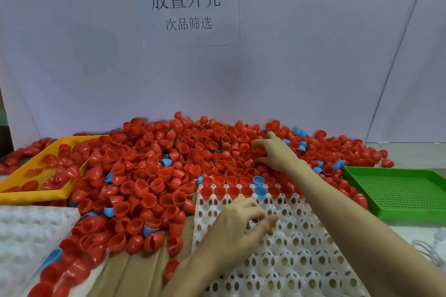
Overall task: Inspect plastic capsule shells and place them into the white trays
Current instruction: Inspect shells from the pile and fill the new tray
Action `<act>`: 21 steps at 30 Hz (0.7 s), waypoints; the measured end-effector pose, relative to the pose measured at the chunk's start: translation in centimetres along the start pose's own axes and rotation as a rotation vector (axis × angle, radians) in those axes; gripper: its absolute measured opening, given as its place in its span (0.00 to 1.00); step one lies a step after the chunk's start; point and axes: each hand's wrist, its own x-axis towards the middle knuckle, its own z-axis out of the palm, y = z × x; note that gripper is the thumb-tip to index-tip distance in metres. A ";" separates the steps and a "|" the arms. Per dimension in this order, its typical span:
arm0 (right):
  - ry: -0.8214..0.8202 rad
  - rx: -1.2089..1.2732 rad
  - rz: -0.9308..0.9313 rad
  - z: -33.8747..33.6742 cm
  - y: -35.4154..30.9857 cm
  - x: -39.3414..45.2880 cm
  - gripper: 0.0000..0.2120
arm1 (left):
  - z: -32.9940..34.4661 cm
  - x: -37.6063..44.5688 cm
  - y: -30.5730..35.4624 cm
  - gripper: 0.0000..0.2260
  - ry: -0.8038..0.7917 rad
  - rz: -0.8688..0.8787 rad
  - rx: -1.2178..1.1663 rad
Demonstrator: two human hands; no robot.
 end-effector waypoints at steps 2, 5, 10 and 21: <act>0.068 0.079 0.007 -0.1 0.1 -0.4 0.23 | -0.1 -0.1 -0.1 0.23 0.001 -0.001 -0.005; 0.229 0.236 0.044 -1.4 0.0 -1.6 0.22 | -0.2 -0.1 0.1 0.20 0.012 -0.008 -0.022; 0.175 0.686 0.130 -4.9 -1.2 -7.0 0.19 | -0.4 0.0 0.4 0.09 0.131 0.007 -0.097; -0.256 1.148 0.030 -4.8 -4.2 -18.9 0.14 | 0.2 -0.2 0.2 0.21 0.130 0.033 -0.090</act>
